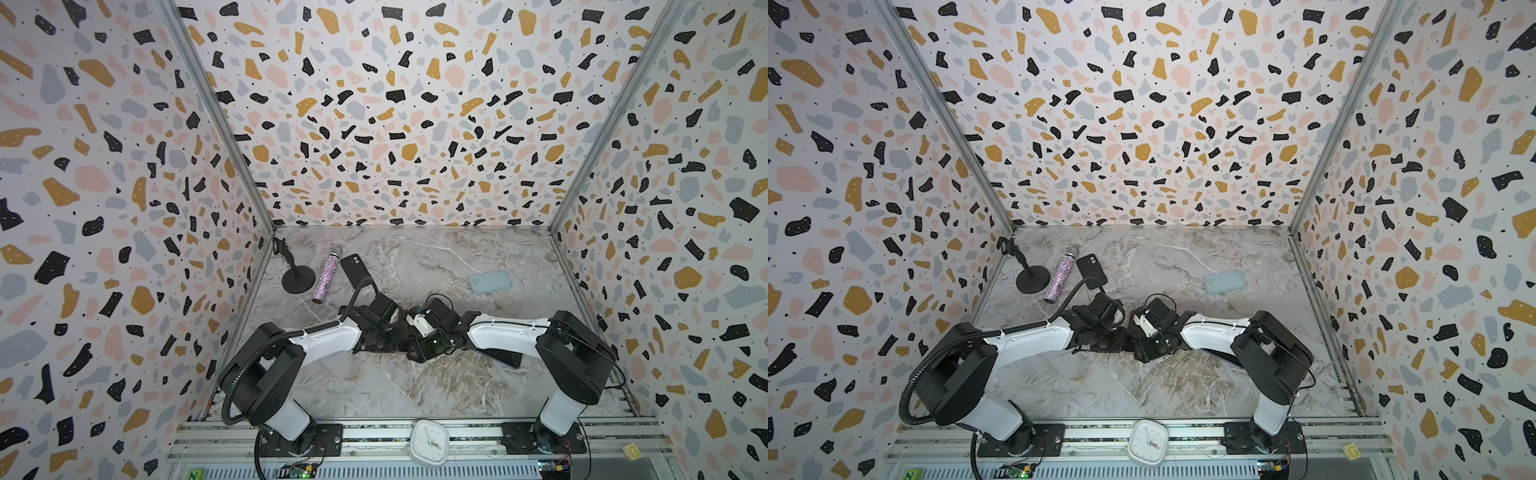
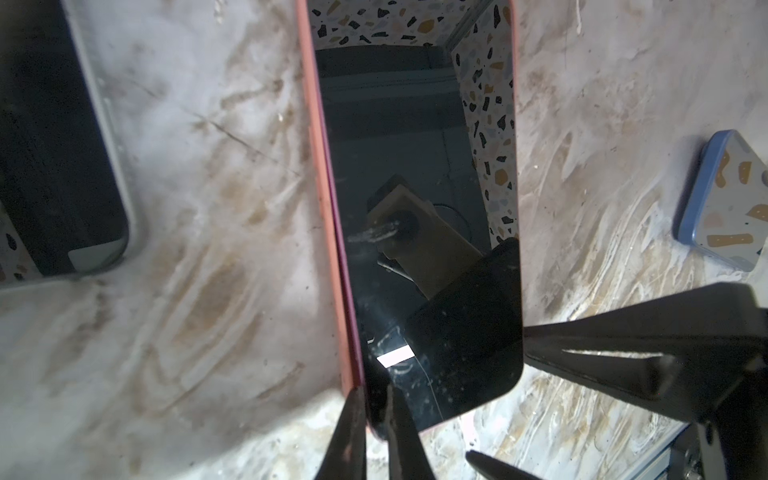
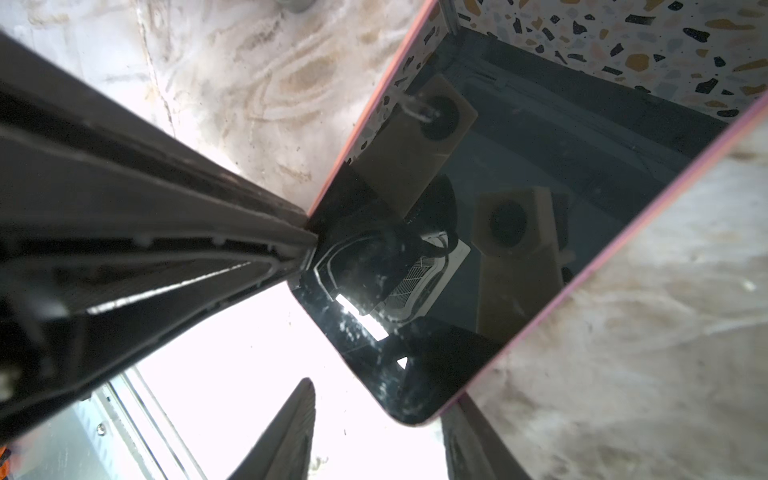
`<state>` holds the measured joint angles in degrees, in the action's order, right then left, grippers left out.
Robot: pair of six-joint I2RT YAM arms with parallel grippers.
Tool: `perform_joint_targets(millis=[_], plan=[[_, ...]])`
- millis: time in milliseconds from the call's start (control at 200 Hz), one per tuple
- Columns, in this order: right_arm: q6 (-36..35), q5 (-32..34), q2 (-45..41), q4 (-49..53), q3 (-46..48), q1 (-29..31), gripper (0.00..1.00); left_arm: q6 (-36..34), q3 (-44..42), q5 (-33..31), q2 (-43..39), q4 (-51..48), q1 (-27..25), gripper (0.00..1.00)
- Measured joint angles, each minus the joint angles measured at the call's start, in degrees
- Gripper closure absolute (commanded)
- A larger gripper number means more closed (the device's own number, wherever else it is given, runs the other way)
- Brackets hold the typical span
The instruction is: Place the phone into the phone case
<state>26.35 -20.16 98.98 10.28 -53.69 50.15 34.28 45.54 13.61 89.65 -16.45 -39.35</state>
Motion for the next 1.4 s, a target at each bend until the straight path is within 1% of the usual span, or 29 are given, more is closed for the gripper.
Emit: perform_joint_targets(millis=[340, 591, 876, 936, 1031, 1186, 1312, 1402], plan=[[0.0, -0.79, -0.04, -0.2, 0.0, -0.11, 0.44, 1.42, -0.17, -1.84, 0.0, 0.26, -0.83, 1.0], [0.2, -0.59, -0.02, -0.55, 0.0, -0.31, 0.44, 1.49, -1.92, -2.08, 0.92, 3.04, -1.11, 1.0], [0.37, -0.42, -0.02, -0.61, 0.0, -0.33, 0.44, 1.38, -2.47, -2.12, 0.68, 3.82, -1.11, 1.0], [0.37, -0.22, -0.11, -0.52, 0.0, -0.33, 0.46, 1.25, -2.4, -2.23, 0.5, 3.67, -1.16, 1.0], [0.55, 0.26, -0.31, -0.42, 0.02, -0.83, 0.49, 0.87, -1.4, -2.58, -0.11, 2.25, -1.25, 0.93], [1.86, 0.37, -1.64, -0.52, 0.28, -2.51, 0.56, 0.7, 0.83, -2.03, -0.28, -2.03, -1.95, 0.75], [3.13, 0.48, -2.75, -1.16, 0.46, -3.54, 0.6, 1.4, 1.09, -0.83, -1.68, -3.28, -1.66, 0.67], [3.67, 0.44, -3.06, -1.4, 0.94, -3.65, 0.63, 2.47, 0.13, 0.24, -3.54, -1.7, -0.44, 0.62]])
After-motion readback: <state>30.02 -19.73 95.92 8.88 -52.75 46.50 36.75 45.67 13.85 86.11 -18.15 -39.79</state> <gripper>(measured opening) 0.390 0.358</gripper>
